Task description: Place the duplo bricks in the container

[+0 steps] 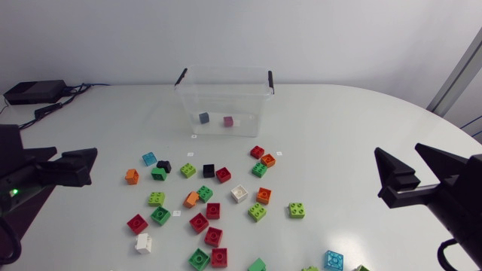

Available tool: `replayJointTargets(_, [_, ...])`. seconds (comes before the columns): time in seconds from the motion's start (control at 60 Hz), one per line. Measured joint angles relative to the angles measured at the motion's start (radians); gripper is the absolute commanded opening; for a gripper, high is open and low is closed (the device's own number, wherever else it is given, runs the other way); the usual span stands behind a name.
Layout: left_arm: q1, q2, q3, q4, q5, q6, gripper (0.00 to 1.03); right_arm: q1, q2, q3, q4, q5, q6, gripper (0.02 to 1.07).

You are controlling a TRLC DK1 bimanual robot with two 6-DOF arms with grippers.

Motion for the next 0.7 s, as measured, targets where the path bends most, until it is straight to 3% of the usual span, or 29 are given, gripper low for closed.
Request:
replayJointTargets(0.2, [-0.001,0.229,0.100,-0.093,0.000,0.039,0.96,0.084,0.145,0.113,-0.081,0.061,0.027,1.02])
replayJointTargets(0.417, [0.020,0.475,0.232,-0.277,0.002,0.019,0.97,0.132,0.414,0.348,-0.352,0.079,0.045,1.02])
replayJointTargets(0.483, [0.037,0.580,0.295,-0.331,0.003,0.002,0.97,0.134,0.471,0.395,-0.399,0.034,0.044,1.02])
replayJointTargets(0.7, [0.056,0.785,0.372,-0.344,0.026,-0.041,0.97,0.134,0.575,0.488,-0.549,-0.093,0.045,1.02])
